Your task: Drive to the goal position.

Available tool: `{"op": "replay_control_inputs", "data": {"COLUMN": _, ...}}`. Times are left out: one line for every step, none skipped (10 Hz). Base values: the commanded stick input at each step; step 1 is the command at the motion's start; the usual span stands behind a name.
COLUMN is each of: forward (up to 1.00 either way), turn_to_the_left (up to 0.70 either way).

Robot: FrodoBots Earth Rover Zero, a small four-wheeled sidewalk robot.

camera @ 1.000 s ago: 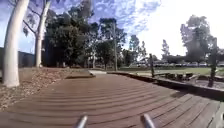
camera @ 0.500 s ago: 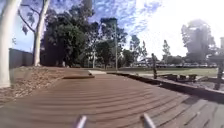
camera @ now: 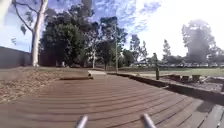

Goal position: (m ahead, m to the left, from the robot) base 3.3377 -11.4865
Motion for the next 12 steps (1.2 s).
{"op": "replay_control_inputs", "data": {"forward": 0.85, "turn_to_the_left": 0.0}}
{"op": "replay_control_inputs", "data": {"forward": 0.85, "turn_to_the_left": 0.0}}
{"op": "replay_control_inputs", "data": {"forward": 0.85, "turn_to_the_left": 0.0}}
{"op": "replay_control_inputs", "data": {"forward": 0.85, "turn_to_the_left": 0.0}}
{"op": "replay_control_inputs", "data": {"forward": 0.89, "turn_to_the_left": 0.0}}
{"op": "replay_control_inputs", "data": {"forward": 0.95, "turn_to_the_left": 0.0}}
{"op": "replay_control_inputs", "data": {"forward": 1.0, "turn_to_the_left": 0.0}}
{"op": "replay_control_inputs", "data": {"forward": 1.0, "turn_to_the_left": 0.0}}
{"op": "replay_control_inputs", "data": {"forward": 1.0, "turn_to_the_left": 0.0}}
{"op": "replay_control_inputs", "data": {"forward": 1.0, "turn_to_the_left": 0.0}}
{"op": "replay_control_inputs", "data": {"forward": 1.0, "turn_to_the_left": 0.0}}
{"op": "replay_control_inputs", "data": {"forward": 1.0, "turn_to_the_left": 0.0}}
